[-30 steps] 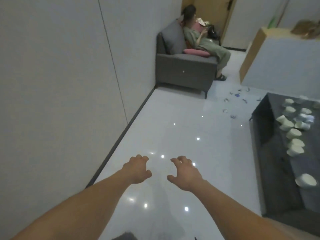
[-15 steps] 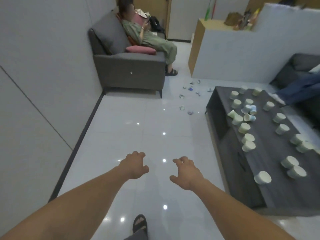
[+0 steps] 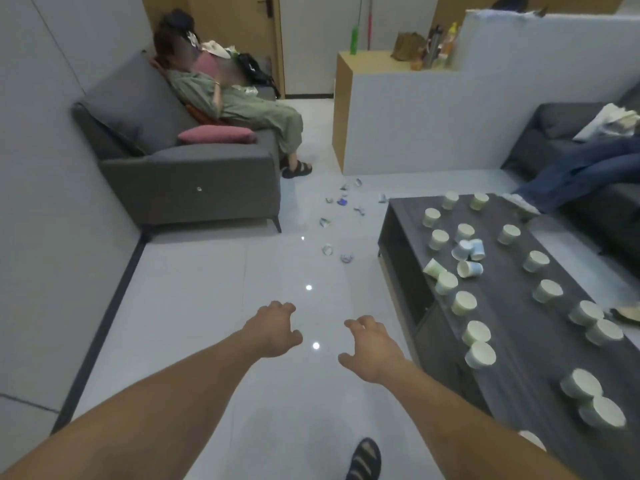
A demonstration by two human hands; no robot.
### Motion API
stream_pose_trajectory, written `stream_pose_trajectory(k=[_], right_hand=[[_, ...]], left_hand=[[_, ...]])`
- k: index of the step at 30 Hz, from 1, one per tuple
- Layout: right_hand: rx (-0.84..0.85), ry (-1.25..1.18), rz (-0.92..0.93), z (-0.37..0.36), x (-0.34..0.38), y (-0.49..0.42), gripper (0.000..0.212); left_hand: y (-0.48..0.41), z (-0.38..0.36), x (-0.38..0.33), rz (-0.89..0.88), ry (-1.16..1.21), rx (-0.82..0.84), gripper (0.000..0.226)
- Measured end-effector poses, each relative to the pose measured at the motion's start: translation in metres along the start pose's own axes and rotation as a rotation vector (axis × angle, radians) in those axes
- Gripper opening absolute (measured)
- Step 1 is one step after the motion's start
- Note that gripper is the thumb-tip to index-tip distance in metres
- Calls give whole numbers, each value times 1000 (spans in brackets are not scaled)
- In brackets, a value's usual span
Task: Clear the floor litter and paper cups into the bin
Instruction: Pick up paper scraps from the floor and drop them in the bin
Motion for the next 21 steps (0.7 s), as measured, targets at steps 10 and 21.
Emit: stream_pose_trajectory(k=[10,21], right_hand=[[18,26,7,124,-71,-120,71],[66,89,-71,236,-96,-311,71]], left_hand=[[-134,81,-58,33,67,30,67],[-344,194,-66,-23,125,98,67]])
Point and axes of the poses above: each hand's wrist, its own y-axis away from the middle knuckle, its own z-axis out of the back of the hand, x = y × z, the point moved 7 cm from there along -y, towards the middle knuckle, and after that the axes turned 10 degrees about x, right-handed, at the moved point
